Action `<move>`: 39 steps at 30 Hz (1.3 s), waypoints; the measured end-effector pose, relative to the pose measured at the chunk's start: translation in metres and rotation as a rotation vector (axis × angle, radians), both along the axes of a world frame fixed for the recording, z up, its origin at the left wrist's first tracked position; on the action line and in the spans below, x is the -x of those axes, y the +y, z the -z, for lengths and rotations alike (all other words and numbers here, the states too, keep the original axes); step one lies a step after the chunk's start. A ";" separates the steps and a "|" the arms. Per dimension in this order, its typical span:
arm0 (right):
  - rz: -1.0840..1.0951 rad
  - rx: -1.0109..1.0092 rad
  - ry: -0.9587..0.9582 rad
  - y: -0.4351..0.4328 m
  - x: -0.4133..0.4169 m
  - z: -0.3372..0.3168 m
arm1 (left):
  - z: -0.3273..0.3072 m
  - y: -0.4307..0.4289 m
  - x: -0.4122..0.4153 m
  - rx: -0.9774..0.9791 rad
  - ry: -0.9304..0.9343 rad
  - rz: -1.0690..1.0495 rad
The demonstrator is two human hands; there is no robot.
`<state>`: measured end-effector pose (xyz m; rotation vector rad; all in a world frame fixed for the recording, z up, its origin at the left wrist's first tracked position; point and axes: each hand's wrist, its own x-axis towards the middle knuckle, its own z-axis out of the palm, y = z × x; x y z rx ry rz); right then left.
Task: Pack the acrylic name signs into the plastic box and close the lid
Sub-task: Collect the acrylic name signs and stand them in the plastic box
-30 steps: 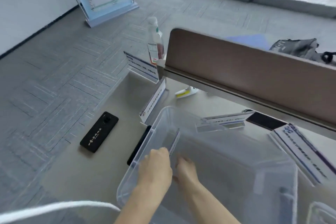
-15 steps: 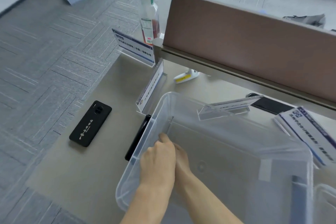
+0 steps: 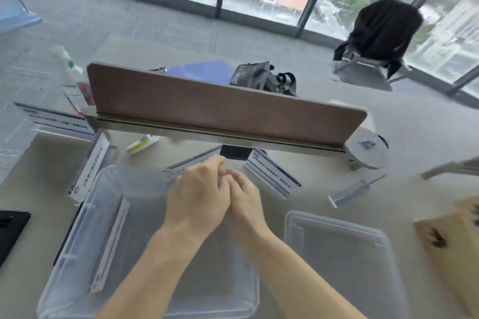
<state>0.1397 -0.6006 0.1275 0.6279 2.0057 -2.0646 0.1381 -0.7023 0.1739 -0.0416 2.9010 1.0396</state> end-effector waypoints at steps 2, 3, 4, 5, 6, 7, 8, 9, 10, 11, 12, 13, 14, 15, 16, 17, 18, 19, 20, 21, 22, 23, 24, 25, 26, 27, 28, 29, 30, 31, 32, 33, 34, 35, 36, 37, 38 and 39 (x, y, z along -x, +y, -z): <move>0.077 -0.018 0.091 0.060 -0.011 -0.031 | -0.023 0.050 -0.001 -0.110 0.108 0.098; 0.127 -0.031 0.123 0.091 -0.019 -0.044 | -0.034 0.075 -0.003 -0.165 0.157 0.141; 0.180 -0.048 0.152 0.123 -0.029 -0.054 | -0.044 0.099 -0.008 -0.209 0.189 0.174; 0.231 -0.079 0.180 0.156 -0.041 -0.065 | -0.052 0.122 -0.011 -0.242 0.213 0.200; 0.279 -0.115 0.207 0.189 -0.054 -0.072 | -0.058 0.145 -0.015 -0.260 0.226 0.222; 0.322 -0.148 0.230 0.222 -0.068 -0.077 | -0.061 0.168 -0.018 -0.273 0.227 0.241; 0.357 -0.182 0.239 0.255 -0.082 -0.079 | -0.062 0.190 -0.022 -0.287 0.215 0.260; 0.378 -0.218 0.235 0.287 -0.094 -0.081 | -0.060 0.211 -0.025 -0.296 0.197 0.277; 0.386 -0.255 0.223 0.319 -0.104 -0.079 | -0.057 0.231 -0.028 -0.295 0.170 0.289; 0.390 -0.283 0.203 0.349 -0.114 -0.077 | -0.051 0.250 -0.031 -0.287 0.136 0.299; 0.392 -0.304 0.187 0.378 -0.122 -0.074 | -0.044 0.268 -0.034 -0.278 0.098 0.304; 0.390 -0.329 0.170 0.404 -0.128 -0.071 | -0.035 0.284 -0.037 -0.275 0.055 0.296; 0.393 -0.357 0.144 0.427 -0.131 -0.066 | -0.025 0.299 -0.038 -0.279 0.001 0.279; 0.397 -0.381 0.110 0.447 -0.133 -0.061 | -0.016 0.311 -0.040 -0.291 -0.061 0.257; 0.393 -0.391 0.073 0.464 -0.132 -0.056 | -0.008 0.322 -0.041 -0.308 -0.125 0.231; 0.375 -0.392 0.039 0.479 -0.129 -0.049 | 0.001 0.331 -0.042 -0.326 -0.180 0.204; 0.354 -0.391 0.010 0.491 -0.123 -0.042 | 0.011 0.339 -0.041 -0.336 -0.220 0.181; 0.334 -0.390 -0.016 0.501 -0.116 -0.035 | 0.022 0.345 -0.039 -0.336 -0.251 0.162; 0.312 -0.392 -0.035 0.508 -0.108 -0.028 | 0.033 0.351 -0.036 -0.336 -0.273 0.140; 0.294 -0.396 -0.055 0.513 -0.099 -0.022 | 0.045 0.357 -0.031 -0.348 -0.288 0.115; 0.287 -0.396 -0.069 0.517 -0.091 -0.014 | 0.056 0.363 -0.026 -0.369 -0.298 0.091; 0.288 -0.390 -0.075 0.520 -0.082 -0.006 | 0.067 0.370 -0.020 -0.392 -0.305 0.074; 0.290 -0.378 -0.073 0.524 -0.072 0.003 | 0.079 0.379 -0.012 -0.410 -0.314 0.065; 0.289 -0.363 -0.071 0.526 -0.063 0.013 | 0.092 0.388 -0.005 -0.428 -0.322 0.060; 0.275 -0.354 -0.066 0.528 -0.053 0.025 | 0.106 0.398 0.001 -0.441 -0.331 0.047; 0.258 -0.347 -0.066 0.530 -0.043 0.037 | 0.121 0.406 0.006 -0.453 -0.334 0.029; 0.254 -0.339 -0.068 0.534 -0.033 0.050 | 0.135 0.415 0.012 -0.453 -0.337 0.015; 0.256 -0.332 -0.077 0.538 -0.024 0.063 | 0.149 0.424 0.017 -0.452 -0.339 0.006; 0.253 -0.330 -0.090 0.543 -0.015 0.077 | 0.162 0.431 0.021 -0.437 -0.348 -0.004; 0.249 -0.334 -0.107 0.550 -0.005 0.092 | 0.176 0.437 0.026 -0.422 -0.353 -0.007; 0.248 -0.339 -0.119 0.558 0.004 0.106 | 0.188 0.442 0.031 -0.404 -0.360 -0.008; 0.246 -0.341 -0.122 0.567 0.015 0.121 | 0.199 0.447 0.034 -0.388 -0.360 -0.011; 0.235 -0.345 -0.115 0.576 0.027 0.135 | 0.211 0.451 0.038 -0.375 -0.350 -0.016; 0.220 -0.350 -0.108 0.585 0.040 0.148 | 0.226 0.454 0.043 -0.375 -0.330 -0.019; 0.208 -0.350 -0.102 0.593 0.053 0.161 | 0.240 0.457 0.048 -0.381 -0.324 -0.024; 0.198 -0.342 -0.097 0.602 0.065 0.174 | 0.252 0.461 0.054 -0.391 -0.313 -0.017; 0.184 -0.326 -0.090 0.609 0.074 0.184 | 0.262 0.464 0.059 -0.391 -0.312 -0.007; 0.153 -0.307 -0.081 0.616 0.081 0.197 | 0.271 0.467 0.063 -0.399 -0.306 -0.009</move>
